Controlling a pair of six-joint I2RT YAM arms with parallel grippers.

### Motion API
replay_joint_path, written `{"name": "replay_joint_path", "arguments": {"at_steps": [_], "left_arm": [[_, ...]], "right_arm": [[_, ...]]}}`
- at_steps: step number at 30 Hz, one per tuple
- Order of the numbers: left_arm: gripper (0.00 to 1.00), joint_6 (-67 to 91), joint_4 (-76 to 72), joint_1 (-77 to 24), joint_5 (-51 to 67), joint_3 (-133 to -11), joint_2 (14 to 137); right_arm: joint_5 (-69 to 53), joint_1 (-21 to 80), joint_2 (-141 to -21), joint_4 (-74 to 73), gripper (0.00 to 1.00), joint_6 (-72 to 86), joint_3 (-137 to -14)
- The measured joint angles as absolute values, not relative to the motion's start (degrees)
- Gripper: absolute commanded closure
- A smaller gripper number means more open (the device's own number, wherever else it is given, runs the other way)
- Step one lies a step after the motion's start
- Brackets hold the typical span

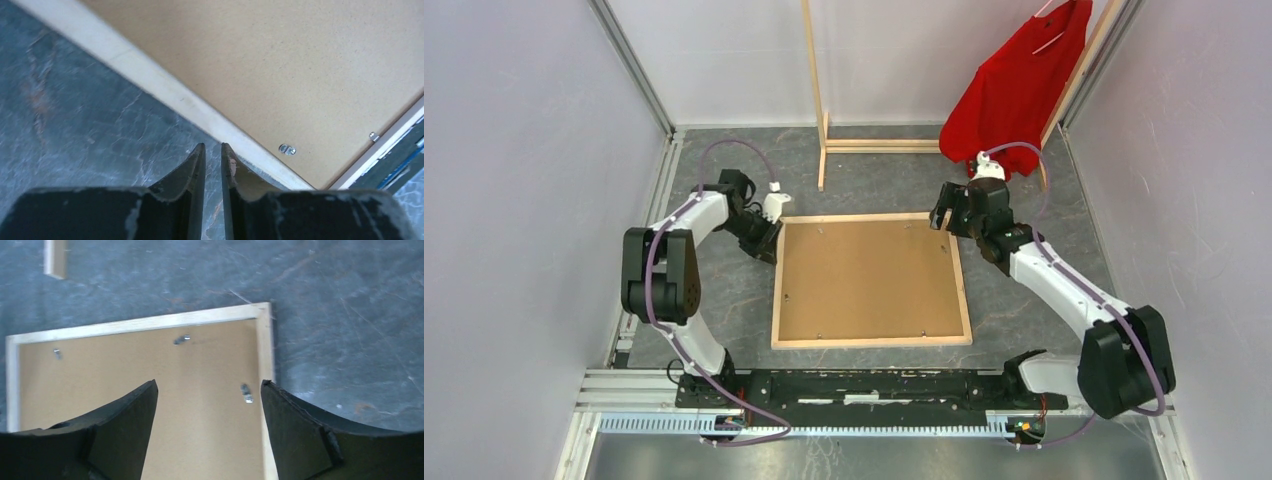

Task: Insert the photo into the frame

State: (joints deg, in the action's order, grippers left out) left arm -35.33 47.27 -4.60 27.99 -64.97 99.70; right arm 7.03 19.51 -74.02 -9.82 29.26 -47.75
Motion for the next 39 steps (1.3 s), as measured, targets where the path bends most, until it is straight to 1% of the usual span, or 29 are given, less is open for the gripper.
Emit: {"name": "replay_joint_path", "arguments": {"at_steps": [3, 8, 10, 13, 15, 18, 20, 25, 31, 36, 39], "left_arm": [[0.69, -35.40, 48.93, -0.56, 30.92, -66.52, 100.79], [0.49, -35.46, 52.29, 4.29, 35.57, -67.00, 102.56], [0.48, -35.48, 53.63, 4.10, 37.93, -67.20, 103.68], [0.52, -35.48, 54.78, 3.70, 40.40, -67.64, 105.62], [0.58, -35.48, 55.11, 3.55, 41.25, -67.88, 106.67], [0.71, -35.40, 55.20, 3.51, 42.22, -67.92, 107.55], [0.75, -35.35, 55.05, 3.51, 42.19, -67.92, 107.72], [0.76, -35.35, 54.46, 3.51, 42.24, -67.92, 108.62], [0.78, -35.35, 53.84, 3.51, 42.17, -67.92, 109.38], [0.79, -35.33, 53.39, 3.51, 42.17, -67.92, 109.58], [0.80, -35.29, 53.39, 3.51, 42.17, -67.92, 109.65]], "right_arm": [[7.40, 24.53, -72.51, -7.29, 0.26, 29.23, -47.07], [2.35, 39.22, -76.86, 1.54, 0.38, 30.98, -45.56], [-0.01, 43.29, -80.62, 4.91, 0.44, 31.64, -45.56], [-2.90, 47.70, -86.30, 8.93, 0.49, 32.29, -46.02], [-4.47, 50.37, -90.15, 10.87, 0.51, 32.73, -47.24], [-6.59, 53.65, -95.44, 14.15, 0.53, 33.76, -49.54], [-7.92, 55.42, -98.59, 16.40, 0.54, 34.63, -51.07], [-10.07, 58.52, -104.57, 20.21, 0.56, 36.42, -54.37], [-11.16, 59.27, -109.32, 22.59, 0.59, 37.69, -57.69], [-11.97, 59.27, -112.49, 23.05, 0.68, 37.98, -60.25], [-12.16, 59.27, -113.86, 23.03, 0.70, 38.13, -61.47]]}}
